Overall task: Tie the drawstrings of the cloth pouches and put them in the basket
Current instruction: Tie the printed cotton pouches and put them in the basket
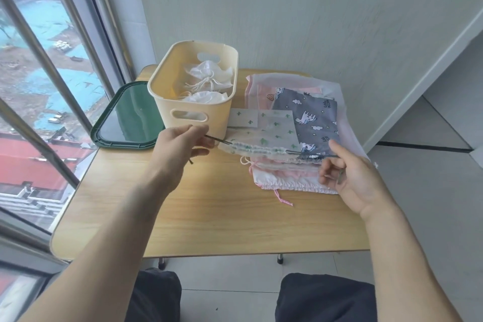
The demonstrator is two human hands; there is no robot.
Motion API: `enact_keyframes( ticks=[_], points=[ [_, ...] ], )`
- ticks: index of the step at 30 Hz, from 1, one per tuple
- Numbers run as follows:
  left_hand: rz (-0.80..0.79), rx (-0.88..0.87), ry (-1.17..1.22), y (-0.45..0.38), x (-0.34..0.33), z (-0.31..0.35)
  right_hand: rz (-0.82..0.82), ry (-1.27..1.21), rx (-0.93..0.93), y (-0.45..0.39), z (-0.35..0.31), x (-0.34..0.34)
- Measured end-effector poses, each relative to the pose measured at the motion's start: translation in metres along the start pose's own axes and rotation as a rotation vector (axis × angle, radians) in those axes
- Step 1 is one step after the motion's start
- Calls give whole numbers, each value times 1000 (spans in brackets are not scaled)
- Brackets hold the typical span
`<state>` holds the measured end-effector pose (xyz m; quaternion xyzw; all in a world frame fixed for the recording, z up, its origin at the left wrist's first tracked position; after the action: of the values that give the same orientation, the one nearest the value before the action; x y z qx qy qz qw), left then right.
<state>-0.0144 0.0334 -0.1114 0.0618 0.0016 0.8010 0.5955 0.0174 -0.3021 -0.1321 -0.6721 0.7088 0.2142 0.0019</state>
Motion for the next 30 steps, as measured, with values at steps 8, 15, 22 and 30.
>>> enact_keyframes(
  ticks=[8, 15, 22, 30],
  points=[
    [-46, -102, 562, 13, -7, 29, -283, -394, 122, 14, -14, -43],
    [-256, 93, 453, 18, -44, 5, -497, -572, 104, 34, -7, -85],
    [-321, -206, -530, 29, -51, 13, -476, -299, -67, 27, 23, -96],
    [-316, -280, -770, 22, -40, 11, -490, 311, 31, 22, 26, -81]
  ],
)
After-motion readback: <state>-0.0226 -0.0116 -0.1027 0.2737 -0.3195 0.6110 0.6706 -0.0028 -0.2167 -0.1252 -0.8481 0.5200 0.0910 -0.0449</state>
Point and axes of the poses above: each hand's wrist, its own y-axis away from the middle knuckle, its own x-axis out of the back of the hand, z = x × y, the point moved 10 cm from there along -y, towards the middle knuckle, and after that the axes turned 10 degrees about -y, right-handed, at the moved point
